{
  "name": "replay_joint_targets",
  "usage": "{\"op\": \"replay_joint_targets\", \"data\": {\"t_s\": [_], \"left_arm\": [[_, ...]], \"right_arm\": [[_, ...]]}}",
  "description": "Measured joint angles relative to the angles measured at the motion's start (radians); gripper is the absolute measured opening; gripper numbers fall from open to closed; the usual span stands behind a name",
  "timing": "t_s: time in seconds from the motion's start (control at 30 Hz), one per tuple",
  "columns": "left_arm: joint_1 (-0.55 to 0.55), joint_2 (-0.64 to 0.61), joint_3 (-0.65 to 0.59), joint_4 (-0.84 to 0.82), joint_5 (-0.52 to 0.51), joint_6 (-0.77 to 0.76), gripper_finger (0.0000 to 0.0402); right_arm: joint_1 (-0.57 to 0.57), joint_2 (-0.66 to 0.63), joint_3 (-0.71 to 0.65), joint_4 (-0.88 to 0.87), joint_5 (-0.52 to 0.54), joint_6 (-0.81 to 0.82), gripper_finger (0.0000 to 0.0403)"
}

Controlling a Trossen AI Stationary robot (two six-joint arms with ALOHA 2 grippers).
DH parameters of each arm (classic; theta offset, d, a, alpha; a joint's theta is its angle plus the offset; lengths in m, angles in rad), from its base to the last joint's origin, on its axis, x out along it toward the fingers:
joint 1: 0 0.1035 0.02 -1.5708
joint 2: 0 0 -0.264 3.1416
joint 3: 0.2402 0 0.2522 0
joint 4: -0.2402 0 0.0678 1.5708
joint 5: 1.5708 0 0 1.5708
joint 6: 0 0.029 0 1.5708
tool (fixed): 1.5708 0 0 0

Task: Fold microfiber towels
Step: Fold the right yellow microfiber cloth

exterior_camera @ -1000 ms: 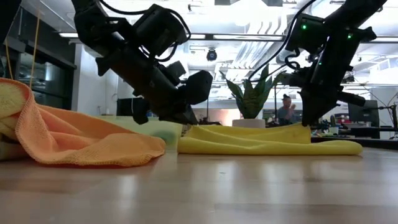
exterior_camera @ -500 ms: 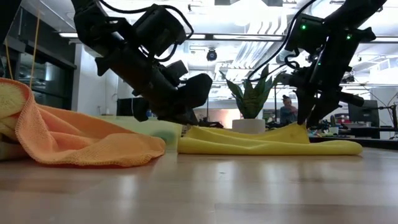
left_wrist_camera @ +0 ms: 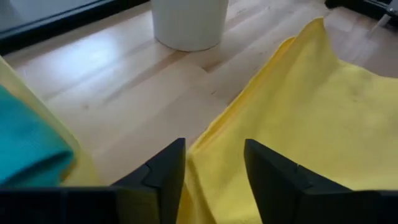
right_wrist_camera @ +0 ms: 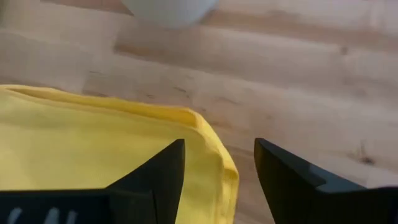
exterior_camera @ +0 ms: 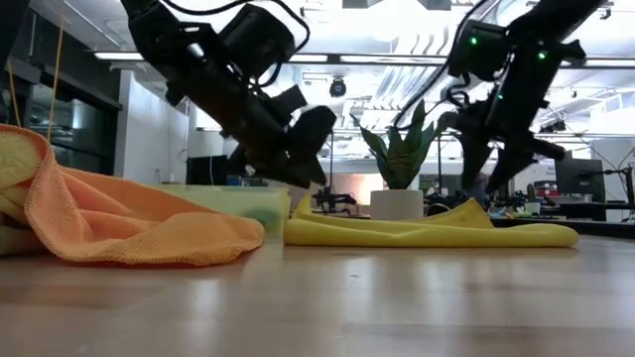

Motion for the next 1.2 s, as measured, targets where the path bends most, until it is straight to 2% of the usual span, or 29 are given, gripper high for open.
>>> {"op": "replay_joint_targets", "data": {"t_s": [0.23, 0.4, 0.47, 0.6, 0.7, 0.77, 0.93, 0.97, 1.1, 1.2], "left_arm": [[0.048, -0.181, -0.001, -0.112, 0.012, 0.124, 0.0185], [0.048, -0.338, -0.003, -0.132, 0.161, 0.217, 0.0186], [0.039, -0.381, -0.031, -0.088, 0.236, 0.228, 0.0186], [0.01, -0.405, -0.162, 0.155, 0.348, 0.173, 0.0186], [-0.011, -0.389, -0.254, 0.325, 0.378, 0.071, 0.0186], [-0.024, -0.38, -0.293, 0.36, 0.382, 0.019, 0.0186], [-0.052, -0.368, -0.306, 0.369, 0.371, -0.009, 0.0186], [-0.053, -0.368, -0.306, 0.374, 0.372, -0.009, 0.0186], [-0.046, -0.368, -0.306, 0.376, 0.36, -0.009, 0.0186], [-0.035, -0.368, -0.306, 0.376, 0.357, -0.01, 0.0186]], "right_arm": [[-0.02, 0.0, 0.105, -0.073, -0.039, -0.184, 0.0185], [-0.009, -0.004, 0.12, -0.131, -0.195, -0.334, 0.0185], [0.007, -0.018, 0.087, -0.14, -0.25, -0.342, 0.0185], [0.053, -0.068, -0.002, -0.11, -0.296, -0.322, 0.018], [0.092, -0.105, -0.078, -0.021, -0.32, -0.239, 0.0157], [0.116, -0.116, -0.128, 0.064, -0.323, -0.18, 0.0127], [0.134, -0.082, -0.225, 0.277, -0.301, -0.094, 0.0019], [0.132, -0.071, -0.234, 0.304, -0.291, -0.091, 0.0011], [0.102, -0.021, -0.242, 0.33, -0.223, -0.059, 0.0019], [0.073, 0.017, -0.242, 0.321, -0.201, -0.058, 0.0005]]}}
